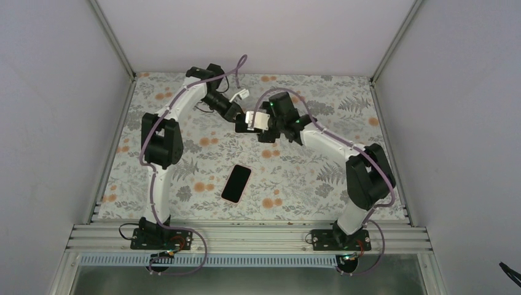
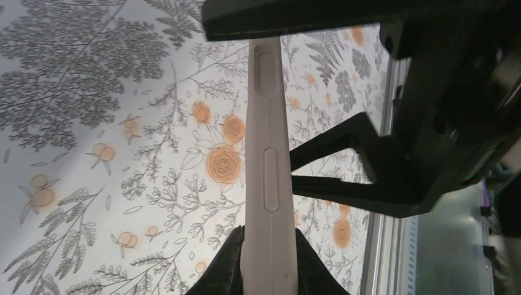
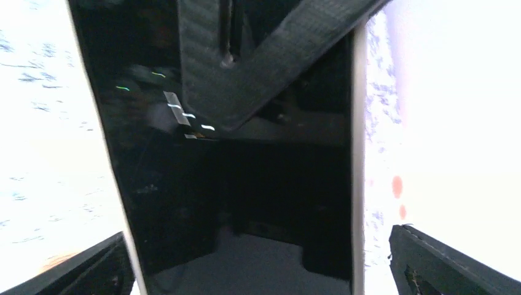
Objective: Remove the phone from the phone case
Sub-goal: Pick up the phone at the center of the board, then remove the phone case from the phone.
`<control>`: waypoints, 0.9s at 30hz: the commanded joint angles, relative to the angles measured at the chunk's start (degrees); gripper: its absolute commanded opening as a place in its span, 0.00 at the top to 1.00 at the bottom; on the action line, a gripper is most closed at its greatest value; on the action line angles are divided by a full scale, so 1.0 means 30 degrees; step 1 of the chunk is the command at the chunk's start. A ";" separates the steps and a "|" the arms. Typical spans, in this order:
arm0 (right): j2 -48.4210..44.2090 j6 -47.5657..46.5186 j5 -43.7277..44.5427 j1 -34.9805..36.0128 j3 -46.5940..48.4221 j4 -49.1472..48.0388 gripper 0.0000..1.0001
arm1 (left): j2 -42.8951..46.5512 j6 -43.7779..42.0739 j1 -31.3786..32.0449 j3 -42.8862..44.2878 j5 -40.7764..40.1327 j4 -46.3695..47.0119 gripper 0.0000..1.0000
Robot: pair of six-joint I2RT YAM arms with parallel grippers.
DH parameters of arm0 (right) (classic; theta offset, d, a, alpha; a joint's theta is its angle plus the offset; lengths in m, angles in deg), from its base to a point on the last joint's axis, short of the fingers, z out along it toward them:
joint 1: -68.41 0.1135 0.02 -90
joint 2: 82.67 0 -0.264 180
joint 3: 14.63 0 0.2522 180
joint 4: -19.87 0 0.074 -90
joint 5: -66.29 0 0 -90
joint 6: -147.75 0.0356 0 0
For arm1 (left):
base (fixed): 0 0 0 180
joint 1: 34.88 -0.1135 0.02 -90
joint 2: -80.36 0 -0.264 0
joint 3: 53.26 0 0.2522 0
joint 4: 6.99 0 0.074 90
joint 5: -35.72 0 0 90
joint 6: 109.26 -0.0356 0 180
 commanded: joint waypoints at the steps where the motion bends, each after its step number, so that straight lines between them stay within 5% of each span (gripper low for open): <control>1: -0.0591 -0.0246 -0.7352 -0.1911 0.3332 0.6739 0.00 | 0.2609 -0.3244 0.0773 -0.1028 -0.1464 -0.0468 0.98; 5: 0.0209 -0.2790 -1.1664 -0.3992 0.5834 1.2932 0.00 | 0.5211 -0.5000 0.1068 -0.2398 -0.4164 -0.0439 0.98; 10: 0.3557 -0.4472 -1.3365 -0.5280 1.1023 2.0638 0.00 | 0.8301 -0.6305 0.1723 -0.4196 -0.6345 0.0159 0.98; 13: 0.3689 -0.4881 -1.3356 -0.5361 1.0698 2.0771 0.00 | 0.9485 -0.6391 0.2169 -0.5215 -0.8211 0.1076 0.98; 27: 0.4372 -0.4858 -1.4853 -0.5029 1.0986 2.0751 0.00 | 0.9480 -0.5784 0.3265 -0.5537 -0.9029 0.2209 0.98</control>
